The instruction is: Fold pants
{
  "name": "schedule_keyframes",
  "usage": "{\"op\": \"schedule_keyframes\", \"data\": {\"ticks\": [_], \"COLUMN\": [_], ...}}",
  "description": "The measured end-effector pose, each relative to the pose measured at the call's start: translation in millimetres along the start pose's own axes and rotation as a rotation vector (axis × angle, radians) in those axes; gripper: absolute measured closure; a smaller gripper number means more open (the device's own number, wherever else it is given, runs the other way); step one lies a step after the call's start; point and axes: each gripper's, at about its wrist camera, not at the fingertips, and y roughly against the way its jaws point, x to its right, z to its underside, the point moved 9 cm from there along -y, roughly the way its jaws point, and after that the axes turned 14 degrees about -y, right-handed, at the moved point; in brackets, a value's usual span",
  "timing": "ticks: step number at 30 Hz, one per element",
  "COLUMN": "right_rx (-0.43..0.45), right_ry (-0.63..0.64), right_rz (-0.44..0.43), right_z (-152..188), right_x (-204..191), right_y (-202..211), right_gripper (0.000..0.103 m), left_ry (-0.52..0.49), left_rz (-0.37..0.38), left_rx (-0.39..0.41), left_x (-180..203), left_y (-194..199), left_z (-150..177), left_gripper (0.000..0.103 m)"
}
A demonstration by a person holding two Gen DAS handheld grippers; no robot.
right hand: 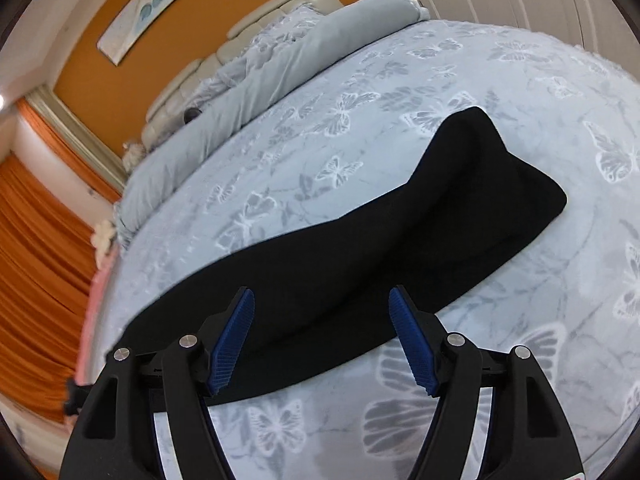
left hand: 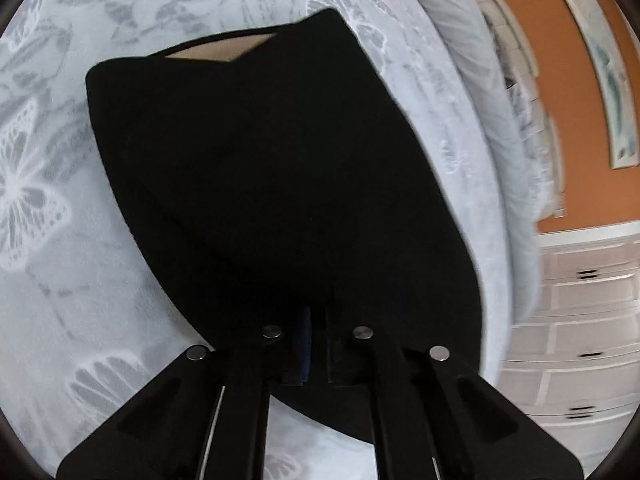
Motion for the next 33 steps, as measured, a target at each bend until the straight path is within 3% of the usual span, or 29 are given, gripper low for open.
{"op": "schedule_keyframes", "data": {"ticks": [3,5,7,10,12,16,21,23,24,26,28,29,31,33], "right_rx": [0.06,0.096,0.125,0.139,0.116,0.126,0.066,0.023,0.012,0.092,0.155,0.184,0.186,0.07], "right_ry": [0.025,0.033,0.022,-0.075,-0.163,-0.188,-0.097,-0.108,-0.131,-0.176,-0.142,-0.107,-0.104,-0.234], "right_rz": [-0.005,-0.022,0.006,0.134,0.158,0.13,0.203,0.213,0.192,-0.016,-0.205,-0.238,-0.16,-0.061], "right_z": [-6,-11,-21,-34,-37,-46,-56,-59,-62,-80,-94,-98,-100,-90], "right_x": [-4,-7,2,41,62,57,39,44,42,10,-25,-34,-9,44], "right_y": [12,23,29,25,21,15,-48,-78,-81,-47,-1,19,23,-12], "right_gripper": [0.035,0.035,0.032,0.032,0.032,0.032,0.031,0.096,0.099,0.099,0.099,0.1,0.1,0.099], "left_ry": [-0.129,-0.238,-0.245,-0.151,-0.127,-0.203,-0.199,-0.184,-0.181,-0.192,-0.203,-0.208,-0.214,-0.218], "left_rz": [0.072,0.103,0.076,0.007,-0.001,-0.072,-0.123,-0.124,-0.125,-0.116,-0.11,-0.108,-0.116,-0.124], "left_rx": [0.111,0.156,0.123,-0.031,-0.066,-0.035,-0.023,-0.023,-0.021,-0.016,-0.013,-0.018,-0.034,-0.048], "left_x": [29,50,43,4,-4,11,17,16,16,16,16,16,13,10], "left_y": [45,77,78,47,36,36,32,26,25,26,28,27,23,21], "left_z": [-9,3,21,43,44,40,34,32,32,30,25,25,23,22], "left_gripper": [0.1,0.1,0.1,0.1,0.1,0.099,0.099,0.099,0.099,0.099,0.098,0.098,0.098,0.098]}}
